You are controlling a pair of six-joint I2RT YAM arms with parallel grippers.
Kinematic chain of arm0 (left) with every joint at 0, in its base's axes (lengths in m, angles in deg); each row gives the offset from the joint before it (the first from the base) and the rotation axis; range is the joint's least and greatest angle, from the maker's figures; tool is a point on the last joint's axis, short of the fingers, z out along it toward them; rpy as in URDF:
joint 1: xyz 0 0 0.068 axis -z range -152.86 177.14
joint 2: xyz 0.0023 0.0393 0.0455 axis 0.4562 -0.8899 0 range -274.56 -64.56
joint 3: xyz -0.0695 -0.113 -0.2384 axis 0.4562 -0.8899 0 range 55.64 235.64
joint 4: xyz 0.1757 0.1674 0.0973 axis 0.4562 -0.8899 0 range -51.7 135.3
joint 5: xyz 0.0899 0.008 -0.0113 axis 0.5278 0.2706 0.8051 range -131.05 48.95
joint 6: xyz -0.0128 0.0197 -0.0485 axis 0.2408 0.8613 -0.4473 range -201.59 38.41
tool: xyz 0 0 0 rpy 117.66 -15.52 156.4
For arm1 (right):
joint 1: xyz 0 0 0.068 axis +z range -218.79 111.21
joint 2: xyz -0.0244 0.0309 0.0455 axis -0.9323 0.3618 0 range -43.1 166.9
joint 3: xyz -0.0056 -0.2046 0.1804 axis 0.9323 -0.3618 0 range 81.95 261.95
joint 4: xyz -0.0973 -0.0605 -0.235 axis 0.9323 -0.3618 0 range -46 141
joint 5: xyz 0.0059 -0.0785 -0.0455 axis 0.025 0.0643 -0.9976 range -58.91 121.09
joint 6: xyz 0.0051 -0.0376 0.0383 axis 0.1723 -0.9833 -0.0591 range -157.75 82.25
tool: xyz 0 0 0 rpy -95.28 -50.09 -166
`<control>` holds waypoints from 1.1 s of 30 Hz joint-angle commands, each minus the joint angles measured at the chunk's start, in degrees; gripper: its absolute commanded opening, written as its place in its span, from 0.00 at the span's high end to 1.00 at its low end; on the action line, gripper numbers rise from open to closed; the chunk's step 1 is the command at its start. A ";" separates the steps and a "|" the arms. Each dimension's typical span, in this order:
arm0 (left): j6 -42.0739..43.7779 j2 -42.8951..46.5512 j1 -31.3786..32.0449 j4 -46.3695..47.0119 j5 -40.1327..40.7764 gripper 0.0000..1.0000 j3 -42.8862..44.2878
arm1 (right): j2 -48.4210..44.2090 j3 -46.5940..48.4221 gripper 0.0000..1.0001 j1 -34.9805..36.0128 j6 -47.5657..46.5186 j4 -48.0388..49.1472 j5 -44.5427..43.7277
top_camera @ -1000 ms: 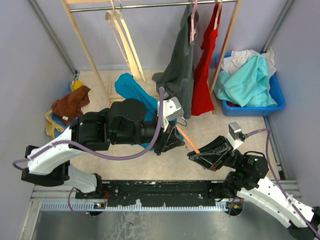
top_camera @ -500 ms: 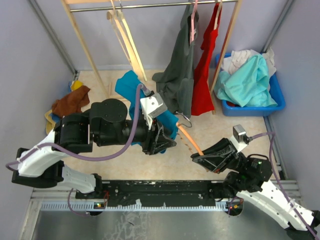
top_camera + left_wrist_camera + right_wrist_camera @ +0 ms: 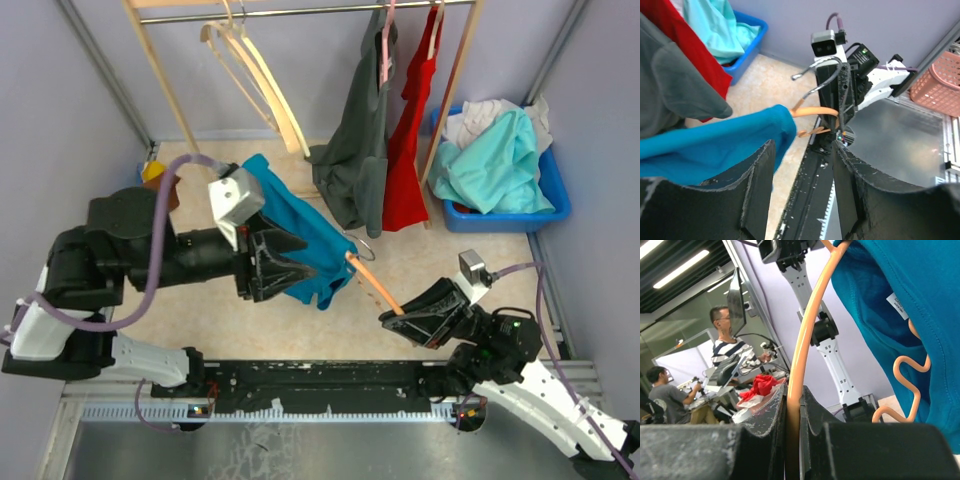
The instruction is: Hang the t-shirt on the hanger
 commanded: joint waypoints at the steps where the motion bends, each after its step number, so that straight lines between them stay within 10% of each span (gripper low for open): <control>1: 4.95 1.83 0.35 0.20 3.97 0.45 1.60 | -2.27 1.26 1.00 -0.23 1.37 4.54 3.43; 33: 7.28 -2.28 0.35 -11.95 -11.17 0.37 -1.22 | 4.14 0.38 1.00 -0.23 19.16 19.38 16.36</control>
